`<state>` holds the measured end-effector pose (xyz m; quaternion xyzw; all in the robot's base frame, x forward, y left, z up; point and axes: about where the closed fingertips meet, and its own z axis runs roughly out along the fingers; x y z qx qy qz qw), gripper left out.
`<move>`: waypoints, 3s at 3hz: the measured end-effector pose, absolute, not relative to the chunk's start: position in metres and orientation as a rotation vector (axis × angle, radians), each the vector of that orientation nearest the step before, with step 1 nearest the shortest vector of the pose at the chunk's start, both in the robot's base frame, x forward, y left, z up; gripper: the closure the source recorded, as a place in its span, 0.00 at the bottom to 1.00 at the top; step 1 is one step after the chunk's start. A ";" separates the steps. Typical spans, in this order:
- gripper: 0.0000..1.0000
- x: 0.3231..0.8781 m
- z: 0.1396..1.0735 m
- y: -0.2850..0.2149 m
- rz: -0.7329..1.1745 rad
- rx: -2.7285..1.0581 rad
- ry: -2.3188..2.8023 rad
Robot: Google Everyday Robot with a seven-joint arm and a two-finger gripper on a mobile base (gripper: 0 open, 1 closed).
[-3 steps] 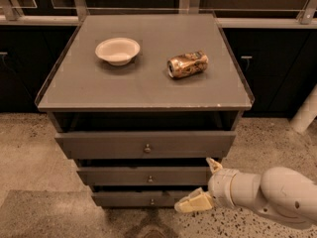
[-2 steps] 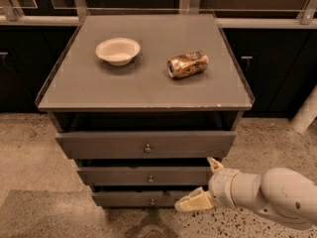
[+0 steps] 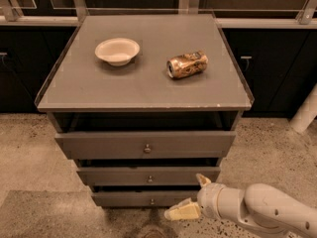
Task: Open bottom drawer
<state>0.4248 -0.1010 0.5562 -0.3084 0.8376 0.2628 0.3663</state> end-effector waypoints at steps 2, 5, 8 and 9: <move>0.00 0.435 0.450 -0.081 0.814 -0.894 2.206; 0.00 0.440 0.420 -0.089 0.775 -0.697 2.279; 0.00 0.446 0.276 -0.096 0.990 -0.386 2.368; 0.00 0.440 0.286 -0.098 0.955 -0.426 2.342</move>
Offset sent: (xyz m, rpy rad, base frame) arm 0.0193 0.0235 -0.1665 -0.0172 0.1776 0.1867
